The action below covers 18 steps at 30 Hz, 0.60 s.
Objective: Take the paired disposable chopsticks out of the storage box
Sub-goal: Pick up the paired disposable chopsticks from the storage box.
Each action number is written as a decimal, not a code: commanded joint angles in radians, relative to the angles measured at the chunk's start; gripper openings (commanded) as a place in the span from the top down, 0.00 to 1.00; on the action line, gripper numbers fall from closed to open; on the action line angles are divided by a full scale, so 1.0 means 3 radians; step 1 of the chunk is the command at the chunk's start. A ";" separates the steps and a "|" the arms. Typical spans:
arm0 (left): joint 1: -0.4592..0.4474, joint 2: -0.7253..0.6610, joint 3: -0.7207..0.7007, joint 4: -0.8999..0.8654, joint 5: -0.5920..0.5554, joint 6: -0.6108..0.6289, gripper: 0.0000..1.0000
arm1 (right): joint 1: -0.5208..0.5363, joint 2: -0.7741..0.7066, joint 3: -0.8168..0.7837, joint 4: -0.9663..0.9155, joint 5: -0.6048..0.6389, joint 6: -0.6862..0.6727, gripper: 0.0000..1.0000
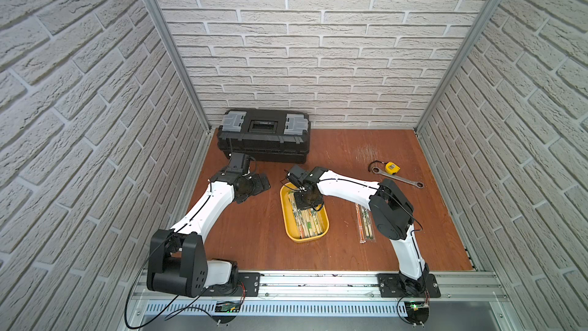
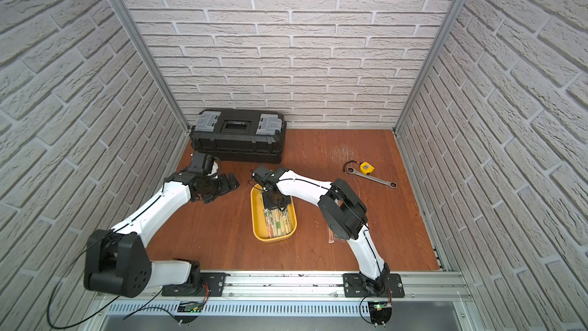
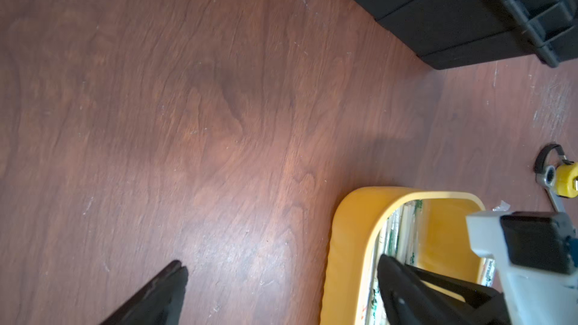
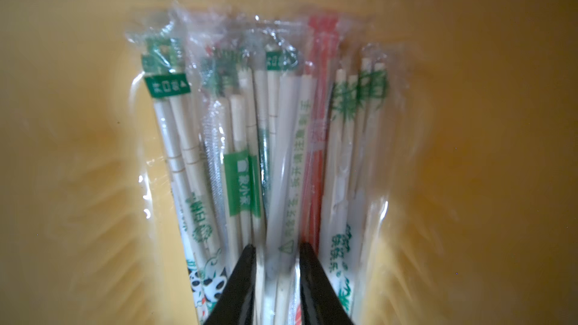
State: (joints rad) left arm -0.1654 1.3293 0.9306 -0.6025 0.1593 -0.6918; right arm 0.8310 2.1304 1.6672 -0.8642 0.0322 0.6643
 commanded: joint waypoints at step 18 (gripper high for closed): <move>0.0019 0.0002 0.0007 0.0038 0.0016 0.0023 0.02 | -0.0019 -0.0343 -0.0018 0.0012 0.0020 -0.0011 0.91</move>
State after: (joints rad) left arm -0.1654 1.3293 0.9306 -0.6029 0.1593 -0.6914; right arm 0.8284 2.1101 1.6657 -0.8581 0.0288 0.6621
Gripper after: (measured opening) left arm 0.983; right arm 0.097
